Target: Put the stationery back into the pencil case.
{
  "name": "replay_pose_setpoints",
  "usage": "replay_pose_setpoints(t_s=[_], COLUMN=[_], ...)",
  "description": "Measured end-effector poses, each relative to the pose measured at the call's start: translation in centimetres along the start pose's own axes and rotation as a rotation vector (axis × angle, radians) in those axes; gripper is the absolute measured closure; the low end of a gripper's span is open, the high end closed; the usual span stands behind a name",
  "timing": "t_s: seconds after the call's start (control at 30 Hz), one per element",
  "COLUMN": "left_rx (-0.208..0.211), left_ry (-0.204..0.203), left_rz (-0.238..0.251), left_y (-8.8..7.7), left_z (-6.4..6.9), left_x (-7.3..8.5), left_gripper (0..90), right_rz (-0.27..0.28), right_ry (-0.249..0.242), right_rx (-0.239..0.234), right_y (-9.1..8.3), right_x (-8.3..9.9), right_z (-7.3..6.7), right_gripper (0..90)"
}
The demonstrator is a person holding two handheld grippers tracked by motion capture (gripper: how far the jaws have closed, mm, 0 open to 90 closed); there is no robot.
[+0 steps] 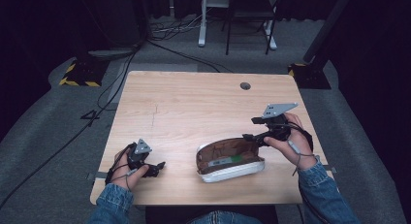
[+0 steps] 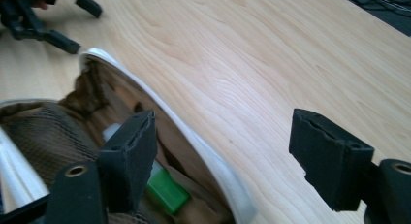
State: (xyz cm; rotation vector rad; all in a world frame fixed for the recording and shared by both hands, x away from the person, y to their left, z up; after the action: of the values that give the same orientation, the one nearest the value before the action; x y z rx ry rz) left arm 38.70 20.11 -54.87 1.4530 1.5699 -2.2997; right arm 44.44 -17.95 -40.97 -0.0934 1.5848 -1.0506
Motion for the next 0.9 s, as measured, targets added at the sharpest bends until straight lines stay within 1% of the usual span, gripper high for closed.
replay_pose_setpoints(t_s=[0.03,0.07,0.1,0.2,0.27,0.3,0.33,0.43,0.57,0.77,0.9], left_rx=[0.001,0.001,0.001,0.0,-0.005,-0.004,-0.002,-0.002,-0.003,-0.005,-0.004], left_ry=[-0.002,-0.001,-0.001,0.0,0.008,0.007,0.002,0.003,0.002,0.005,0.004], left_rz=[-0.001,-0.001,-0.001,-0.001,-0.004,-0.004,-0.003,-0.004,-0.002,-0.001,-0.002], left_y=[0.0,0.0,0.0,0.0,0.0,0.0,0.1,0.1,0.1,0.1,0.1], left_z=[0.0,0.0,0.0,0.0,-0.1,-0.1,-0.1,-0.1,-0.1,-0.2,-0.2], left_x=[0.0,0.0,0.0,0.0,-0.1,-0.1,-0.1,-0.1,-0.1,-0.1,-0.1], left_gripper=[7.9,7.9,7.8,7.6,7.4,7.3,7.1,6.9,6.8,6.7,6.7], right_rz=[-0.002,-0.002,-0.001,0.001,0.0,-0.001,-0.004,-0.005,-0.014,-0.025,-0.038], right_ry=[0.019,0.019,0.027,0.05,0.066,0.073,0.09,0.114,0.13,0.17,0.19], right_rx=[0.018,0.018,0.027,0.046,0.058,0.063,0.076,0.09,0.108,0.133,0.163], right_y=[-0.1,-0.1,-0.2,-0.3,-0.3,-0.3,-0.2,-0.1,0.2,0.8,1.2], right_x=[0.3,0.3,0.4,0.8,1.2,1.4,1.8,2.5,3.3,4.9,6.0], right_z=[0.6,0.6,0.9,1.9,2.5,2.8,3.5,4.4,5.4,7.2,8.2], right_gripper=[24.9,24.9,24.6,23.7,23.0,22.4,21.6,19.8,18.2,18.0,17.9])
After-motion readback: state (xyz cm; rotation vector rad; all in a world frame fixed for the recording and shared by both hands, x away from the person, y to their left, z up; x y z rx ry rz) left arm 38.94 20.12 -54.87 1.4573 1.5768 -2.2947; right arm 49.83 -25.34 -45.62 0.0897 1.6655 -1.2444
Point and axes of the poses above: each handheld gripper's, and its own axes: y roughly forward along the jaws, x roughly out of its underside, z roughly to its right, the point moved 6 cm from there along y, roughly forward along the jaws, and after that the axes turned 4 degrees about x, right-handed, at the moved point
